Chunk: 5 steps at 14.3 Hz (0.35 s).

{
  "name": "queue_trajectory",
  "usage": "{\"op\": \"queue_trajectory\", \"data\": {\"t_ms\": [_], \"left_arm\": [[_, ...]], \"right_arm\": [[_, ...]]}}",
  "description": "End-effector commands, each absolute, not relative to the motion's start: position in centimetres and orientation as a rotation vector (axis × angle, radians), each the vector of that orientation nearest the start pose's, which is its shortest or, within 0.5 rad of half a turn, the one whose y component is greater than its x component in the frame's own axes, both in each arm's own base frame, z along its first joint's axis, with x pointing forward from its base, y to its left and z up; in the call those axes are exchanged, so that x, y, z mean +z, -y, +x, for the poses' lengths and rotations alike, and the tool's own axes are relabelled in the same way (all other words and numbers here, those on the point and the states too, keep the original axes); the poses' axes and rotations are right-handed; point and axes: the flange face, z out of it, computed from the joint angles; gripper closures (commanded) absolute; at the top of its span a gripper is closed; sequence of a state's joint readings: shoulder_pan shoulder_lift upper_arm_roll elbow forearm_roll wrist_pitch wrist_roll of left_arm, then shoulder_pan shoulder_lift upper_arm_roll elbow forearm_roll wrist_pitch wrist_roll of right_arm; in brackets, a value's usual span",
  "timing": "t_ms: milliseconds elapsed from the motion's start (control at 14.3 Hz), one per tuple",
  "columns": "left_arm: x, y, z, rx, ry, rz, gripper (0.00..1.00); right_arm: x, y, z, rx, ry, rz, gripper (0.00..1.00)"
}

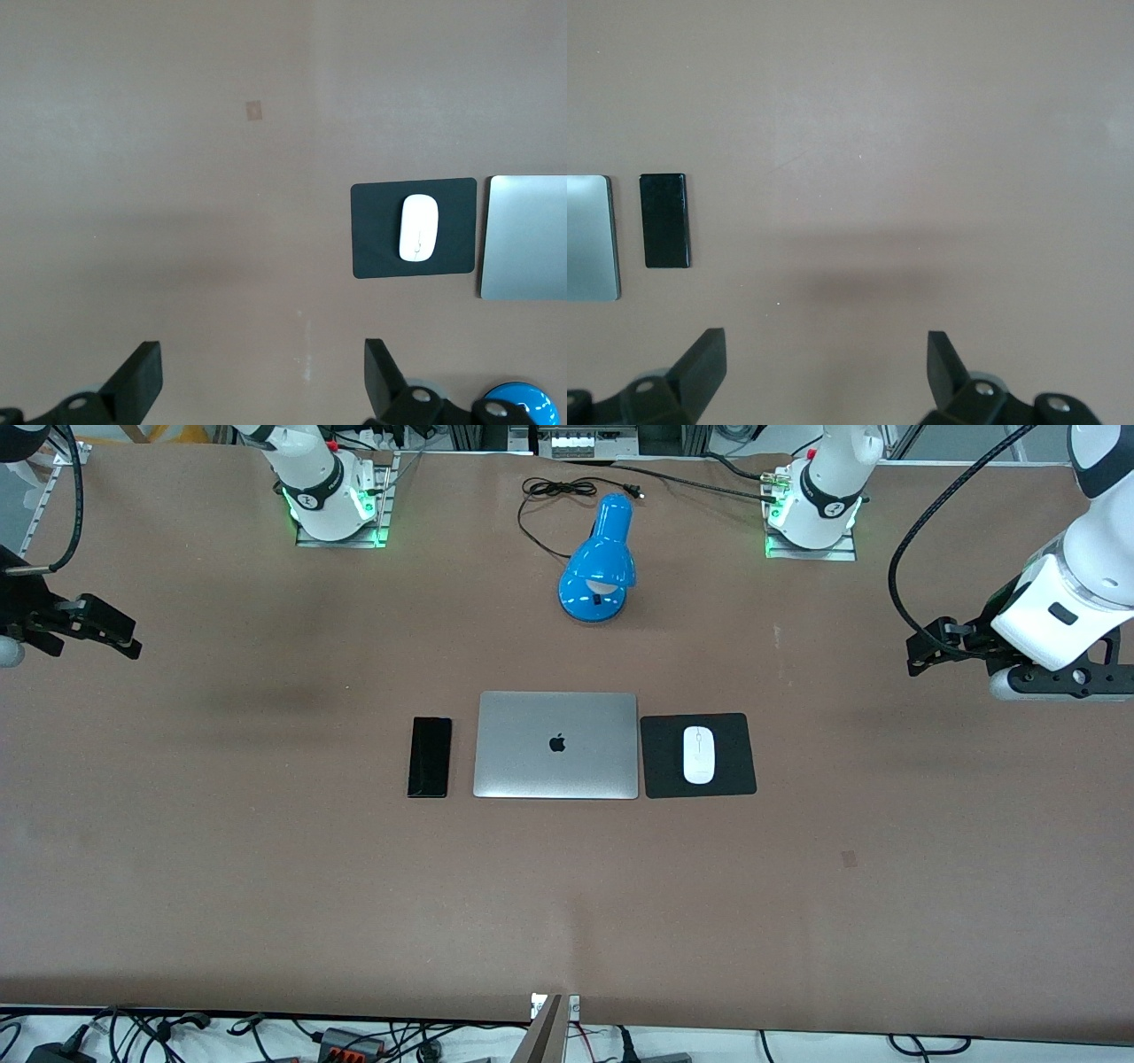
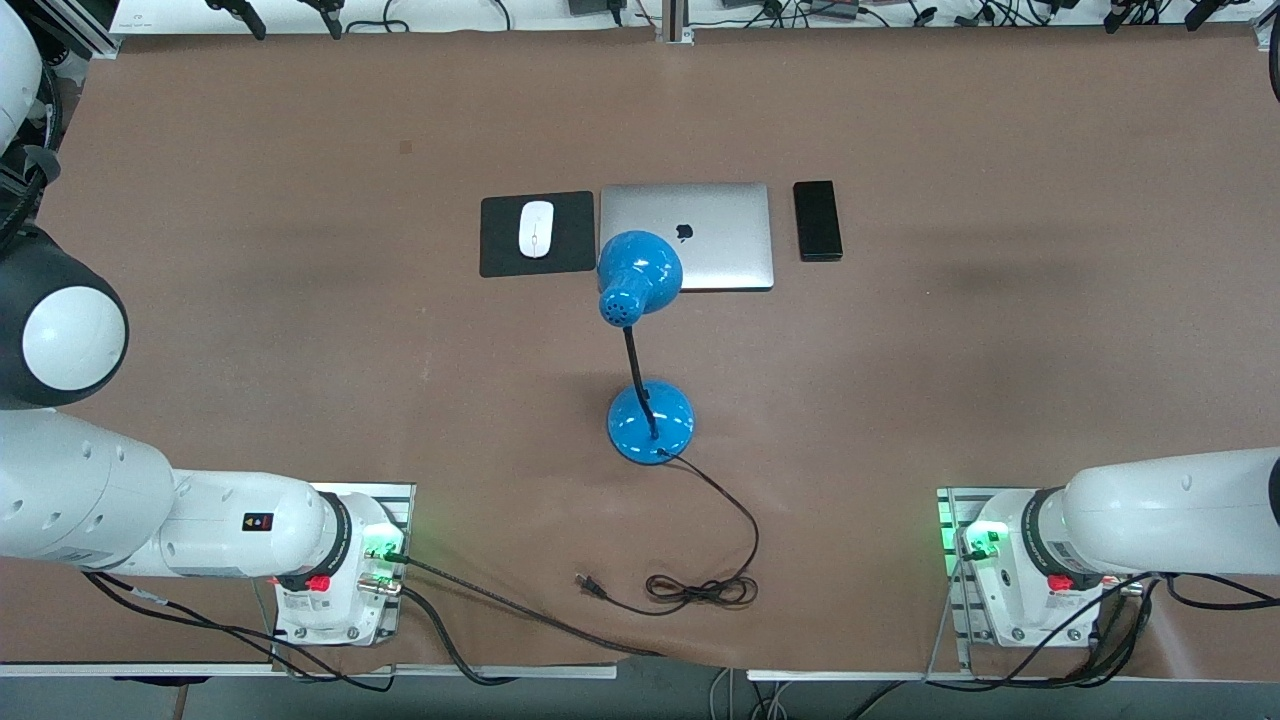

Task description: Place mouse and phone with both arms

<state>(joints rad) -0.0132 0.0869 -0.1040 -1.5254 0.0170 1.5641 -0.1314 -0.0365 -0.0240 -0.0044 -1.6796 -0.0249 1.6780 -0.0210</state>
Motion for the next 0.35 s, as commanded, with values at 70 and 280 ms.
{"op": "queue_trajectory", "data": {"t_ms": [70, 280], "left_arm": [[59.94, 6.2, 56.61, 0.078, -0.005, -3.146, 0.0], [60.03, 6.18, 56.57, 0.076, -0.007, -3.145, 0.0]], "right_arm": [[59.43, 2.36, 54.76, -0.032, 0.007, -3.168, 0.0], [59.3, 2.36, 54.82, -0.032, 0.007, -3.168, 0.0]]}}
